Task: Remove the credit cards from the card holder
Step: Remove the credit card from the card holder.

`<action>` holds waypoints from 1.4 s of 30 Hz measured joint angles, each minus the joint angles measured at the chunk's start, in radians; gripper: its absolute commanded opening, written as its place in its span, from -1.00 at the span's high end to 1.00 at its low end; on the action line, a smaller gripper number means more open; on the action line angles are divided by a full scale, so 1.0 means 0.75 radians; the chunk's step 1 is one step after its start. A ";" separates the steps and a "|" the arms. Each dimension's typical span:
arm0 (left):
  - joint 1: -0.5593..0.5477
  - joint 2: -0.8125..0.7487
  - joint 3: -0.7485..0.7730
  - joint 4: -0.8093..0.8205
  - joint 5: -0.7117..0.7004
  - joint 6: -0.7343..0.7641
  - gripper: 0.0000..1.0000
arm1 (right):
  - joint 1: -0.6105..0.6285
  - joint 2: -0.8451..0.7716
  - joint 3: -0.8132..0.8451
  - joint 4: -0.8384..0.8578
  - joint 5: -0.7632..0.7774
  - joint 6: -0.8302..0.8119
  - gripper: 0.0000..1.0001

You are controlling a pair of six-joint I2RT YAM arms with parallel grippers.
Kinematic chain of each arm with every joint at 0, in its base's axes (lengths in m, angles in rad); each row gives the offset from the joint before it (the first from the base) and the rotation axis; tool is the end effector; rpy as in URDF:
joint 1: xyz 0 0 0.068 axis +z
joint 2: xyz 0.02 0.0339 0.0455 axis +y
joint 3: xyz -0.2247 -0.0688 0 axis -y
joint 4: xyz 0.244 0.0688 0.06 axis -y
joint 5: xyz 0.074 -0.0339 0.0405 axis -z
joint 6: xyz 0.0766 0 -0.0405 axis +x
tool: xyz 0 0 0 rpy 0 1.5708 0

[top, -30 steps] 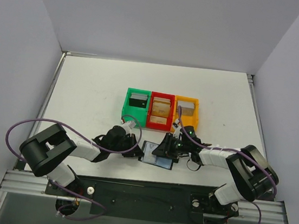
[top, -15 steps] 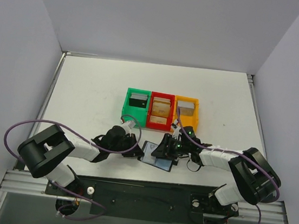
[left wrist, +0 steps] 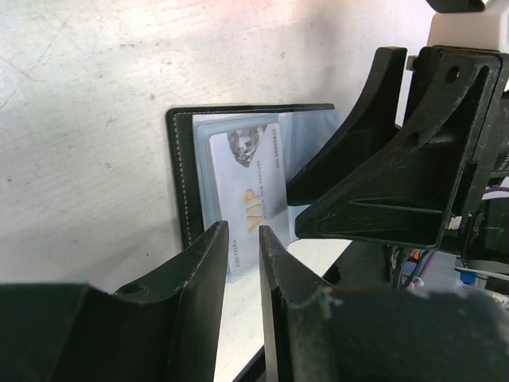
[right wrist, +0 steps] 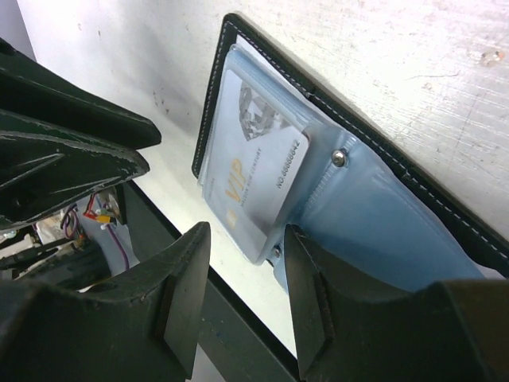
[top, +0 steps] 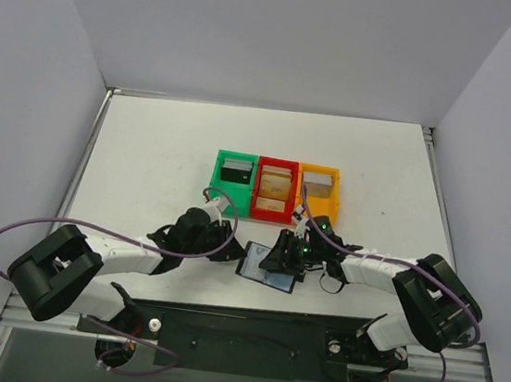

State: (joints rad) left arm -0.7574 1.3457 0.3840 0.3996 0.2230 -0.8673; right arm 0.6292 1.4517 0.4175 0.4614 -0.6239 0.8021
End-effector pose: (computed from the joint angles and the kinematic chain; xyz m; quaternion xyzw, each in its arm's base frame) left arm 0.1951 -0.2078 0.0875 0.0059 0.8717 -0.4156 0.2596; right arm 0.2033 0.2033 0.0838 -0.0742 0.8452 0.5022 0.1669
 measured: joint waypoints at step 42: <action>0.002 0.430 -0.020 0.559 0.153 -0.101 0.63 | 0.000 -0.123 -0.103 0.148 0.092 0.127 0.17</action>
State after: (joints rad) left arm -0.7563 1.6680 0.3691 0.8188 0.3374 -0.9432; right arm 0.6292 1.3598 0.3401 0.5724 -0.5552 0.8970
